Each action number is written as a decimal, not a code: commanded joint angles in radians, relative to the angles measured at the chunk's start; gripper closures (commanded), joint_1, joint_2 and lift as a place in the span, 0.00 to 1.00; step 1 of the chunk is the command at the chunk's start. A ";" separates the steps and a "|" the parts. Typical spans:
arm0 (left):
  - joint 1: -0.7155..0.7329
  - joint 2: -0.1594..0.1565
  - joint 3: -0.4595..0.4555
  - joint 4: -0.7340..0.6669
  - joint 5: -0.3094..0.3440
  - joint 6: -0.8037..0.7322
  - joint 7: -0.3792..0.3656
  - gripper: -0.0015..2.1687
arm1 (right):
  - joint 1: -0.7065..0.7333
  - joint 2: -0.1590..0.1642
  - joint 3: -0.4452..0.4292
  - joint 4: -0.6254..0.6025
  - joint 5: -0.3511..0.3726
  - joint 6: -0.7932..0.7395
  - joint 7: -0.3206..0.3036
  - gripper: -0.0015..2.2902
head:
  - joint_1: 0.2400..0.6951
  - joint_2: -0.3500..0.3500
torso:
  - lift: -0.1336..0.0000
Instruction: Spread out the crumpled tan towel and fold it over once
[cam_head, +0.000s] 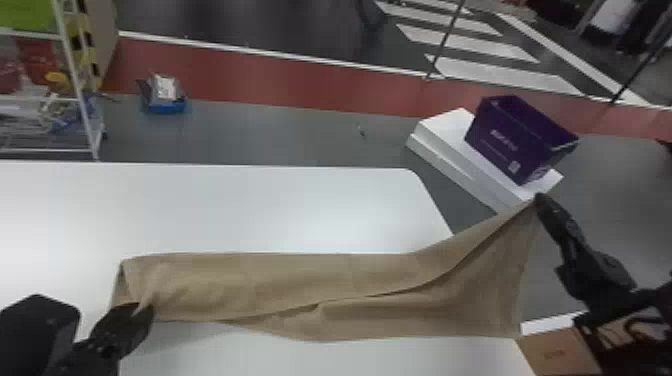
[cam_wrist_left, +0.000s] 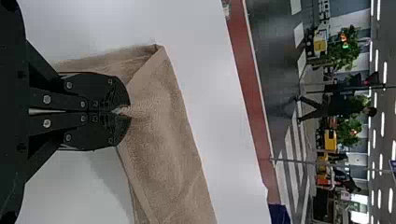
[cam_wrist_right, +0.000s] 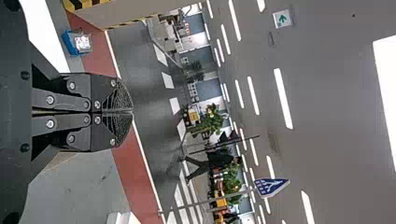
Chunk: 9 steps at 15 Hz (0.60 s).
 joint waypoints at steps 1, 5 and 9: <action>0.012 0.000 0.016 -0.052 0.018 0.015 0.001 0.56 | 0.000 0.001 0.000 0.003 0.001 -0.002 0.002 0.77 | 1.00 0.00 | 0.07; 0.013 -0.006 0.089 -0.110 0.071 0.104 -0.002 0.55 | 0.000 0.001 -0.006 0.004 0.004 -0.002 0.002 0.77 | 1.00 0.00 | 0.07; 0.009 -0.009 0.130 -0.153 0.114 0.209 -0.008 0.38 | 0.001 0.001 0.000 -0.001 0.004 -0.002 0.003 0.78 | 1.00 0.00 | 0.07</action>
